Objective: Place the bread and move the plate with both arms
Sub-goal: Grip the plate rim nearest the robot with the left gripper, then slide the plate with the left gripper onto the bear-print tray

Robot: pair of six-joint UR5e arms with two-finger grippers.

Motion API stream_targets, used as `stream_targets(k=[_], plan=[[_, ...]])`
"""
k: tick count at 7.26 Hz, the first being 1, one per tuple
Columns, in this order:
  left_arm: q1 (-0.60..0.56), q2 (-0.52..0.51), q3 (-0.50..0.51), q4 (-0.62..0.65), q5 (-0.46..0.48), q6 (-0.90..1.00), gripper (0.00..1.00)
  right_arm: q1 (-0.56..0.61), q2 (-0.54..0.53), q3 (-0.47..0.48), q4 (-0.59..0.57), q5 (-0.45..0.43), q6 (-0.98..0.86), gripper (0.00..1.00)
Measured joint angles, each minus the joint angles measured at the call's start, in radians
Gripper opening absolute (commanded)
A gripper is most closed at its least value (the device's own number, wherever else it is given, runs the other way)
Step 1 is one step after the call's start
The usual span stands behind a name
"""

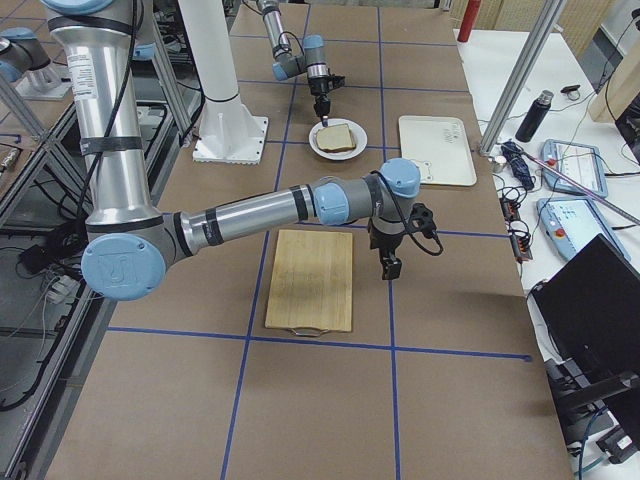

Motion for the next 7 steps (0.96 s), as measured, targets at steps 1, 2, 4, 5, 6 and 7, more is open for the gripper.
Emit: stream_targets(k=[1, 2, 4, 5, 6, 7], plan=[[-0.001, 0.000, -0.001, -0.012, 0.001, -0.003, 0.00, 0.001, 0.001, 0.003, 0.000, 0.001, 0.000, 1.00], [-0.001, 0.000, -0.001, -0.034, 0.013, -0.006, 0.00, 0.001, 0.001, 0.008, -0.001, 0.002, 0.000, 1.00], [0.000, -0.004, -0.001, -0.092, 0.046, -0.011, 0.00, 0.001, 0.001, 0.014, -0.001, 0.002, 0.000, 1.00], [-0.002, -0.005, -0.006, -0.118, 0.056, -0.016, 0.00, 0.001, 0.001, 0.015, -0.001, 0.002, 0.000, 1.00], [-0.005, -0.006, -0.011, -0.157, 0.081, -0.024, 0.00, 0.002, 0.001, 0.016, -0.001, 0.003, 0.000, 1.00], [-0.013, -0.006, -0.013, -0.201, 0.120, -0.043, 0.00, 0.003, -0.001, 0.020, -0.001, 0.003, 0.000, 1.00]])
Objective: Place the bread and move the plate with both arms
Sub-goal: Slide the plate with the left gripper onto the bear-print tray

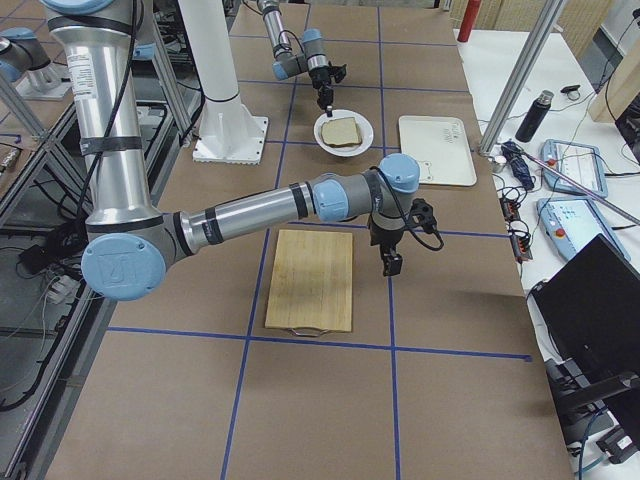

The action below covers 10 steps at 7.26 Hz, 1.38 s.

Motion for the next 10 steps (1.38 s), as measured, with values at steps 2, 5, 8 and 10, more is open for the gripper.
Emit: stream_targets(k=[2, 5, 8, 10], plan=[[-0.034, 0.001, 0.008, -0.030, 0.101, -0.040, 0.00, 0.002, -0.004, 0.008, 0.000, 0.000, 0.000, 1.00], [-0.131, -0.021, 0.129, -0.024, 0.235, -0.128, 0.00, 0.003, -0.013, 0.013, 0.000, -0.003, -0.001, 1.00], [-0.185, -0.157, 0.299, 0.089, 0.296, -0.183, 0.00, 0.002, -0.018, 0.013, 0.000, -0.008, -0.002, 1.00], [-0.190, -0.243, 0.401, 0.137, 0.328, -0.219, 0.00, 0.002, -0.018, 0.012, 0.000, -0.009, -0.002, 1.00]])
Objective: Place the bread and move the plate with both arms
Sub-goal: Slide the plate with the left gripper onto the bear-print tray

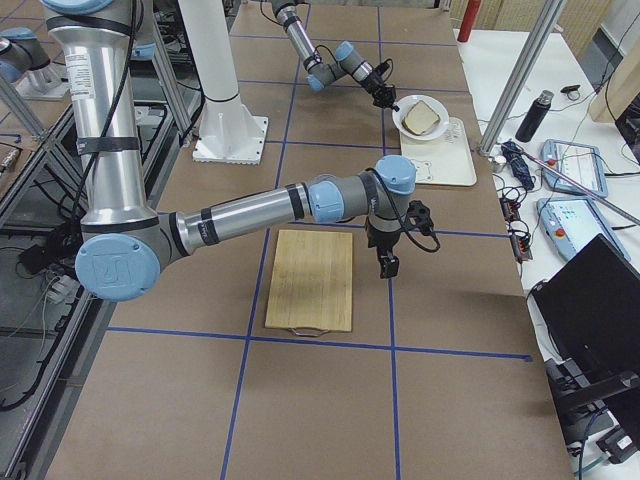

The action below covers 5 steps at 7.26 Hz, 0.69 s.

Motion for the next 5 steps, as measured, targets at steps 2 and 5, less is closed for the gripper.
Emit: stream_targets(k=[2, 5], plan=[[-0.001, -0.076, 0.085, 0.008, 0.029, -0.066, 0.00, -0.002, 0.000, -0.002, 0.000, 0.000, 0.000, 1.00], [-0.003, -0.137, 0.165, 0.007, 0.046, -0.124, 0.62, -0.004, 0.002, -0.005, 0.000, 0.000, 0.000, 1.00]])
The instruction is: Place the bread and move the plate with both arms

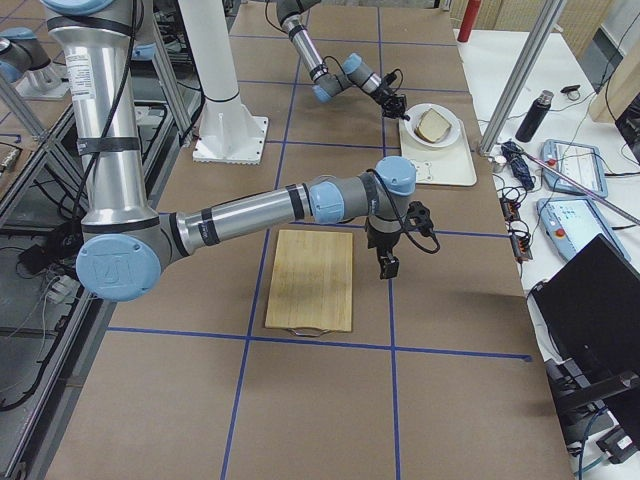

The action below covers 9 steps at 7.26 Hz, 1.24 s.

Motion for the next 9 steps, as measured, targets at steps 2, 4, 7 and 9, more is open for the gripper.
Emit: stream_targets(k=[2, 4, 7, 9], plan=[[-0.001, -0.003, 0.003, 0.000, -0.005, -0.002, 0.90, -0.001, 0.001, -0.001, 0.000, 0.000, 0.000, 1.00], [-0.002, 0.031, -0.067, 0.000, -0.020, 0.005, 0.94, -0.005, 0.005, -0.001, 0.000, 0.000, 0.005, 1.00], [-0.024, 0.198, -0.317, -0.001, -0.156, 0.068, 0.97, -0.008, 0.009, 0.001, 0.000, 0.001, 0.013, 1.00], [-0.090, 0.360, -0.495, -0.006, -0.294, 0.096, 0.97, -0.011, 0.013, 0.001, 0.001, 0.011, 0.017, 1.00]])
